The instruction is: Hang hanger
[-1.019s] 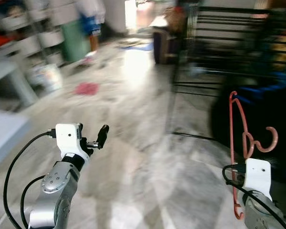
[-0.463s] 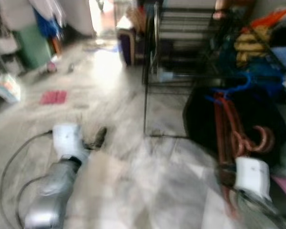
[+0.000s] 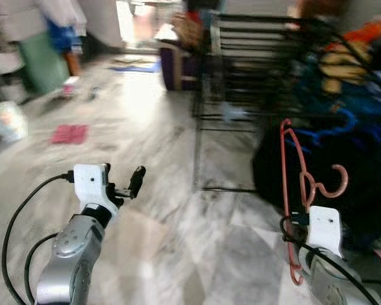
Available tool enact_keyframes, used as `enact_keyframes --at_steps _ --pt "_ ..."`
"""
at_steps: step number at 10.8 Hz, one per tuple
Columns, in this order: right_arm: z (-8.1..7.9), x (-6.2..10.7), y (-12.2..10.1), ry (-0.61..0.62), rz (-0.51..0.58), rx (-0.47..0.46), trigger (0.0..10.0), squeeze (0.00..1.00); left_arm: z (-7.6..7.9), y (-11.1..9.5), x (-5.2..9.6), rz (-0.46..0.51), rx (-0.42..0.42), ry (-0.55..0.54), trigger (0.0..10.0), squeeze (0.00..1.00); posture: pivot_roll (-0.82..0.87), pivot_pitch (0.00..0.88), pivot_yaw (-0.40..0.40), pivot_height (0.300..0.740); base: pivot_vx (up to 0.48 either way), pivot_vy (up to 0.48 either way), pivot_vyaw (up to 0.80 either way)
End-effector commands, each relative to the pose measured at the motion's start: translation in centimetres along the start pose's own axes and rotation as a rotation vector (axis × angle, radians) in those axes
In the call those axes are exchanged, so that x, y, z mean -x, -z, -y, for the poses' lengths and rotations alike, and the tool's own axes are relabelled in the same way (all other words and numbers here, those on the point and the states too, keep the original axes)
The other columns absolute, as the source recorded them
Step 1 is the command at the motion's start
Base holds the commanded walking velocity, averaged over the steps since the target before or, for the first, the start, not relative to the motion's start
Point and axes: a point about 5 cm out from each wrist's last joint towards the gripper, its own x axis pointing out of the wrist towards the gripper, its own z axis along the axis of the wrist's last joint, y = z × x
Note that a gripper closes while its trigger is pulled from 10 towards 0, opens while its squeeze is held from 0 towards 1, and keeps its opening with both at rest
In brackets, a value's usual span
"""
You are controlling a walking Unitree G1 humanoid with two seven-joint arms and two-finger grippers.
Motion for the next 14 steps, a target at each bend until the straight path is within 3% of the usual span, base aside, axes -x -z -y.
enact_keyframes --at_steps 1,5,7,10,14 --pt "-0.4 0.1 -0.8 -0.008 0.03 -0.006 10.0 0.0 -0.4 -0.3 0.1 0.0 -0.021 -0.021 10.0 0.0 0.02 0.04 -0.033 0.74 0.0 0.0 0.0" --pt "-0.9 0.1 -0.4 -0.045 -0.038 -0.039 10.0 0.0 0.3 -0.4 0.0 0.005 -0.011 0.024 10.0 0.0 0.02 0.045 -0.031 0.74 0.0 0.0 0.0" --pt "-1.2 0.2 -0.1 -0.067 -0.094 -0.071 10.0 0.0 0.9 -0.5 -0.1 0.003 -0.003 0.064 10.0 0.0 0.01 0.048 -0.03 0.74 0.364 0.0 0.0" --pt "-1.1 0.1 -0.1 -0.065 -0.085 -0.044 10.0 0.0 0.9 -0.4 -0.1 -0.002 -0.009 0.065 10.0 0.0 0.02 0.049 -0.028 0.74 0.423 0.0 0.0" --pt "-1.8 0.0 0.1 -0.15 -0.104 0.031 10.0 0.0 1.0 -0.3 0.0 -0.004 -0.007 0.068 10.0 0.0 0.02 0.05 -0.029 0.74 0.407 0.14 0.0"
